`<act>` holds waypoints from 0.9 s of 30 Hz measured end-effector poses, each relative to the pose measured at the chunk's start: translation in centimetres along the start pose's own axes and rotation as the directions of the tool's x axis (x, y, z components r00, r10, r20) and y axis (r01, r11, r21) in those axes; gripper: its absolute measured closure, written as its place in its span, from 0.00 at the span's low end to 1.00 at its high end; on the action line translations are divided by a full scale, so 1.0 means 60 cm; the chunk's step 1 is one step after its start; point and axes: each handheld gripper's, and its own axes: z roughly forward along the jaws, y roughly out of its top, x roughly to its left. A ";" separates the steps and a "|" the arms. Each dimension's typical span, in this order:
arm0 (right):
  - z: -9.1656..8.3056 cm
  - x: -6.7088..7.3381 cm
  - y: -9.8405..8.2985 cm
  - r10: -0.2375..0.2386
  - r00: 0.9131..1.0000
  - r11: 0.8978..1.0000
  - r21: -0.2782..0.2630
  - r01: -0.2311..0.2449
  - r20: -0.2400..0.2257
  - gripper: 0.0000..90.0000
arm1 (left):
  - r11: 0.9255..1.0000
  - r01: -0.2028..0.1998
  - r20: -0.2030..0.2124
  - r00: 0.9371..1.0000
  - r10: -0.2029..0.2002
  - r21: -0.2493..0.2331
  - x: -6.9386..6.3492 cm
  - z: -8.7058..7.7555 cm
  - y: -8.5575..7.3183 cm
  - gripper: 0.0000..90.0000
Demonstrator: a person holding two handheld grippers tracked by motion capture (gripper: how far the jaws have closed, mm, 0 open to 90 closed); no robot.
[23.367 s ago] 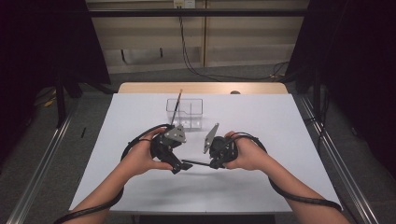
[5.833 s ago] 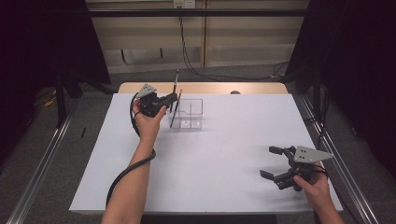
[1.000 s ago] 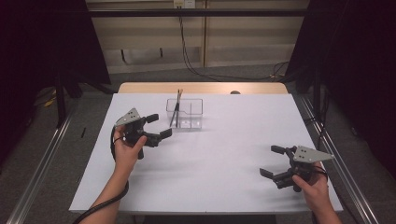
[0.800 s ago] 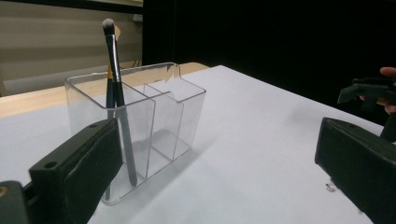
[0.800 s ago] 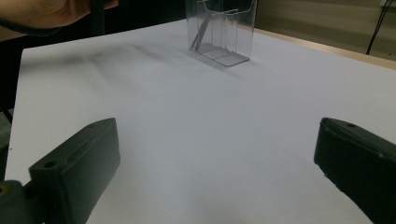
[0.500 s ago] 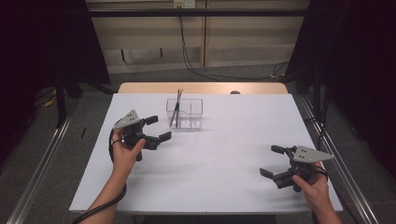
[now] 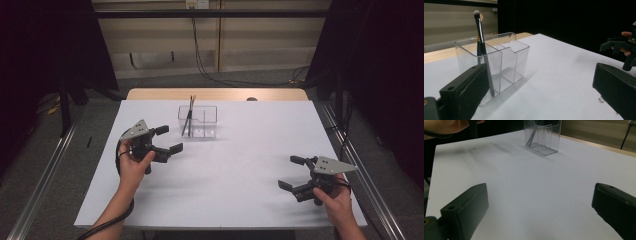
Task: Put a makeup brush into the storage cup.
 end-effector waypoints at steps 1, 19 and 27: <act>-0.001 0.000 0.001 -0.003 1.000 1.000 -0.001 0.003 0.002 0.00 | 1.000 -0.001 -0.005 1.000 0.001 -0.001 -0.001 0.000 0.000 0.01; -0.003 0.000 0.001 0.000 1.000 1.000 -0.008 0.000 0.009 0.00 | 1.000 -0.012 -0.004 1.000 0.012 0.015 -0.004 -0.019 -0.005 0.01; -0.004 0.000 0.000 0.002 1.000 1.000 -0.008 -0.002 0.011 0.01 | 0.999 -0.019 -0.005 1.000 0.019 0.031 -0.007 -0.029 -0.013 0.01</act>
